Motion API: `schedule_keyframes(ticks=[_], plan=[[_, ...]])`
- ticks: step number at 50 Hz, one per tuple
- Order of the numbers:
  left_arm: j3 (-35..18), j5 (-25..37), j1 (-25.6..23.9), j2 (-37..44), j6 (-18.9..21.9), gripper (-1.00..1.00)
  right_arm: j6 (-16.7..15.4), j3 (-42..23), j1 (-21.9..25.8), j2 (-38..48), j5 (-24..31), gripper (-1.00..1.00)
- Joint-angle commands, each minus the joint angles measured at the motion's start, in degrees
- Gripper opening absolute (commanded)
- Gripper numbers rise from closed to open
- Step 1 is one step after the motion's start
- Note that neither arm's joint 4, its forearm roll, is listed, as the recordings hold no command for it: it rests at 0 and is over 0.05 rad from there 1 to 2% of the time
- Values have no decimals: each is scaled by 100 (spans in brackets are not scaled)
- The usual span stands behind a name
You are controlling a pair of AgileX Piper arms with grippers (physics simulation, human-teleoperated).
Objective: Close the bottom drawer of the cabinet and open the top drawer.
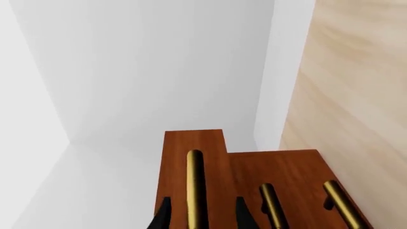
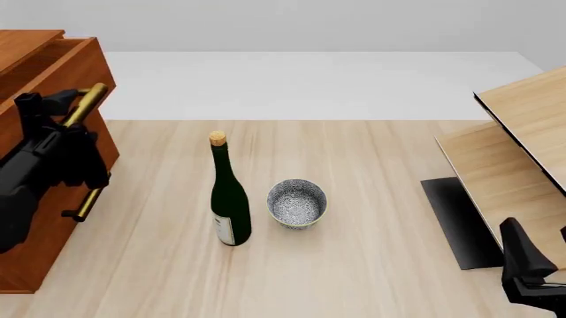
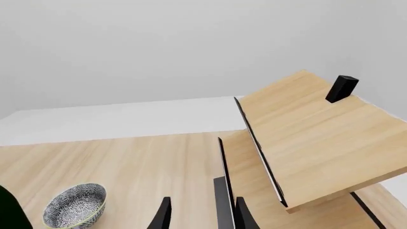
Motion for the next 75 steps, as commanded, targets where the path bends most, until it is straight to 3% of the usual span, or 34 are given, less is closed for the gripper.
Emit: schedule_keyframes(ticks=[1,38,66,69,71,75], plan=[[91,84,-16,-163,1,100,9,-1,2,9,-8,100],[573,443,3,-1050,73,100,100,-10,5,26,-11,100],[470,1428,-136,-2209,137,100,326,-27,8,308,-216,100],[278,1681,-211,-2237,-19,100,348,-27,-21,379,-282,100],[-73,2110,-235,-2255,-367,100,355,-29,-30,396,-298,100],[-471,2539,40,-2374,-690,100,376,-26,-53,443,-341,100]])
